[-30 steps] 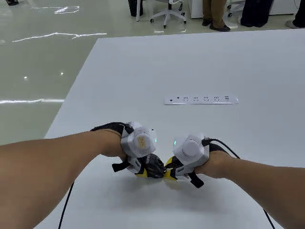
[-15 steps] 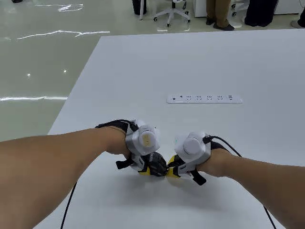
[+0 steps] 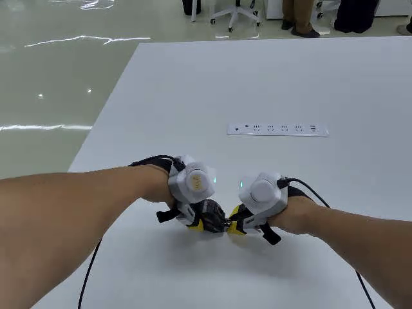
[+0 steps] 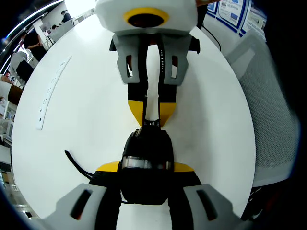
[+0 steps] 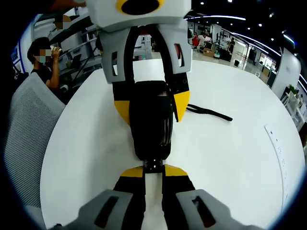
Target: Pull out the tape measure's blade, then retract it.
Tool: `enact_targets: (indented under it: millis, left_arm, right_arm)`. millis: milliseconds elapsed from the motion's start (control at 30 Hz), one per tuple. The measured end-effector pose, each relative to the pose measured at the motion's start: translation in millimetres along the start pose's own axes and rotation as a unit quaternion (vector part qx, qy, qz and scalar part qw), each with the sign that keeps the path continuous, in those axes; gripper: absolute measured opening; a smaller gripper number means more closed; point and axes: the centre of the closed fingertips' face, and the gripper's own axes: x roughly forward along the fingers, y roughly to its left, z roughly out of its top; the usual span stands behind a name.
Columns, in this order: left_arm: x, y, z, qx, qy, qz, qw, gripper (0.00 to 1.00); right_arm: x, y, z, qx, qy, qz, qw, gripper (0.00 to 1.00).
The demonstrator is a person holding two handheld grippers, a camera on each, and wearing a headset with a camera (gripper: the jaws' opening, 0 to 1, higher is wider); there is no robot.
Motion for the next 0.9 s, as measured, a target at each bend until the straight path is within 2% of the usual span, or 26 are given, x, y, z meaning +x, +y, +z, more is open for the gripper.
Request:
enact_targets:
  millis: [500,900]
  left_arm:
    - [0.7,-0.8,0.4,-0.007,0.003,-0.002,1.0000,0.33]
    - [1.0,-0.4,0.5,-0.010,0.004,0.000,0.9999,0.33]
  right_arm:
    - [-7.5,0.5,-14.3,-0.001,0.014,0.001,0.9999,0.10]
    - [-22.7,-0.3,-30.1,-0.005,0.027,0.000,0.9996,0.10]
